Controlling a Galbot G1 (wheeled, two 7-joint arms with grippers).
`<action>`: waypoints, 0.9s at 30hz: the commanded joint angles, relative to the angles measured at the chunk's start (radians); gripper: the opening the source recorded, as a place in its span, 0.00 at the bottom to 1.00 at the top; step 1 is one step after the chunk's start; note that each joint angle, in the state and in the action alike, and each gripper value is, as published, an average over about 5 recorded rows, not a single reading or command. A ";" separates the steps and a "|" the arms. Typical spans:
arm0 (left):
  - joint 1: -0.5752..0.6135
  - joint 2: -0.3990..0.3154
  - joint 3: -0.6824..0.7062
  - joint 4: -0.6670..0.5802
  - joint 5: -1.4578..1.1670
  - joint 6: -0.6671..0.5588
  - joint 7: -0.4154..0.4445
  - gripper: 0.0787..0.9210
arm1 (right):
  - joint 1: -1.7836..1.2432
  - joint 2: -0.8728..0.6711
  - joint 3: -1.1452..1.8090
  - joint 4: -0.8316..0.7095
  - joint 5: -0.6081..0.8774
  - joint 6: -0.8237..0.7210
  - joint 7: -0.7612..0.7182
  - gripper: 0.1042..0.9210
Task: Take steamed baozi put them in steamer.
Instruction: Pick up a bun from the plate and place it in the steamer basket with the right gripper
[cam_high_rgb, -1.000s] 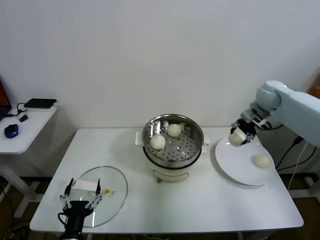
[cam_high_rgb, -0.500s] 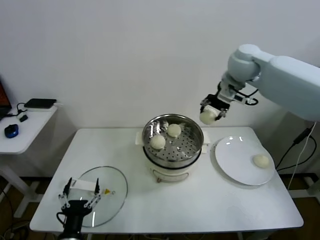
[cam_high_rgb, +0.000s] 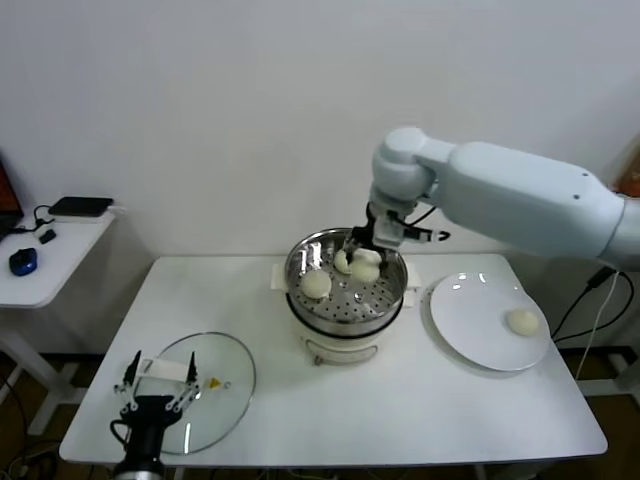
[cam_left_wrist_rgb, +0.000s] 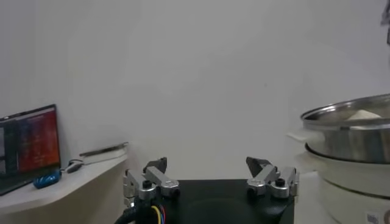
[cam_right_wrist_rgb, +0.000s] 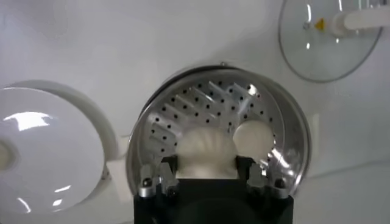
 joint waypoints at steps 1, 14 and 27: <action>0.004 0.000 -0.001 0.009 -0.003 -0.004 0.000 0.88 | -0.118 0.080 -0.006 -0.022 -0.067 0.006 -0.002 0.65; 0.006 -0.001 0.002 0.022 -0.004 -0.009 -0.001 0.88 | -0.179 0.118 -0.025 -0.077 -0.100 0.016 -0.003 0.65; 0.006 0.000 0.000 0.025 -0.005 -0.009 -0.001 0.88 | -0.205 0.142 -0.008 -0.118 -0.126 0.036 0.000 0.65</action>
